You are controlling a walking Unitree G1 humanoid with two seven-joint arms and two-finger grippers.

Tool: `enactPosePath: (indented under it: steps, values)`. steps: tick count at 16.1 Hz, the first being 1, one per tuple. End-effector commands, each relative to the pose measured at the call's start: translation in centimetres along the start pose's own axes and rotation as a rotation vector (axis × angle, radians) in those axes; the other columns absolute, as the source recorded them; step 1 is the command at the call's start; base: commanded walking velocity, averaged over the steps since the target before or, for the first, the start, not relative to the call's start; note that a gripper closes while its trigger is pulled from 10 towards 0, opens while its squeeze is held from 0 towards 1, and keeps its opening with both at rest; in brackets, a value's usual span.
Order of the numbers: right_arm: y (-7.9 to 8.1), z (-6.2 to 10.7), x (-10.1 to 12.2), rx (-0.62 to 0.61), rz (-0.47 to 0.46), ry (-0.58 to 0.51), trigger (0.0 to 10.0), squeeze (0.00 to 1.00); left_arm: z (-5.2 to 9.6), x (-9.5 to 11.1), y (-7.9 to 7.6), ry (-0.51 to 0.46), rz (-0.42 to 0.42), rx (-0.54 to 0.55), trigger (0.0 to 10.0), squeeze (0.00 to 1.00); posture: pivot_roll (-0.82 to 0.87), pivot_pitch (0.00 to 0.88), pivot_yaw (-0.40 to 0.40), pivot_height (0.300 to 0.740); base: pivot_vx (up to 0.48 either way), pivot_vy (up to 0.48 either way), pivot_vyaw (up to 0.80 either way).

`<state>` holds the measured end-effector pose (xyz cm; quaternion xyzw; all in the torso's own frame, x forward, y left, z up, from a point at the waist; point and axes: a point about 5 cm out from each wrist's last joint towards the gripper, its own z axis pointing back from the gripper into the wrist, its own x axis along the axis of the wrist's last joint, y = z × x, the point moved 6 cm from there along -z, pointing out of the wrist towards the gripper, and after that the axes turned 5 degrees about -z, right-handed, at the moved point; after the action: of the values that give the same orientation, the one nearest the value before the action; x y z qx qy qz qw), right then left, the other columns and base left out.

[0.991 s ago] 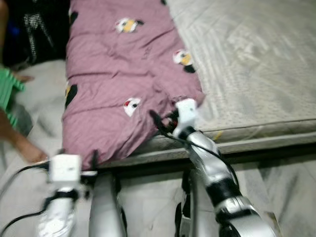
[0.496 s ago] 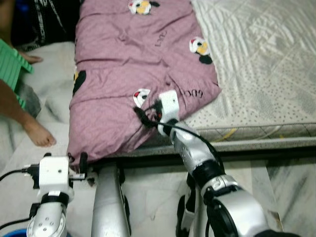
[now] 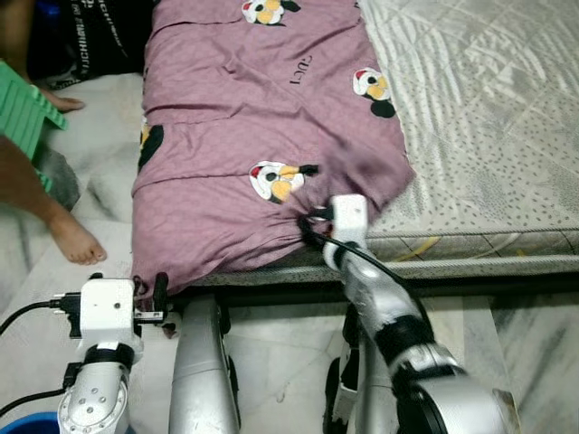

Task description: Clean up the room

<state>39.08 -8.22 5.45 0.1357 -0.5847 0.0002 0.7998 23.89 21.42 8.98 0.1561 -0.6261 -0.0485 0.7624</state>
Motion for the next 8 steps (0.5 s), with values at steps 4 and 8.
enactPosePath:
  steps: [4,8]
  values:
    - [-9.0,8.2,-4.0,-0.251,-0.054,0.099,10.0,0.00,-0.5,-0.7,-0.9,0.022,0.020,-0.031,10.0,0.00,0.14,0.288,-0.023,0.567,0.000,0.000,0.00]
    - [-11.0,13.4,-4.2,-0.306,-0.051,0.106,9.8,0.00,-1.1,-0.6,-1.9,0.012,0.035,-0.063,10.0,0.00,0.08,0.277,-0.027,0.567,0.000,0.000,0.00]
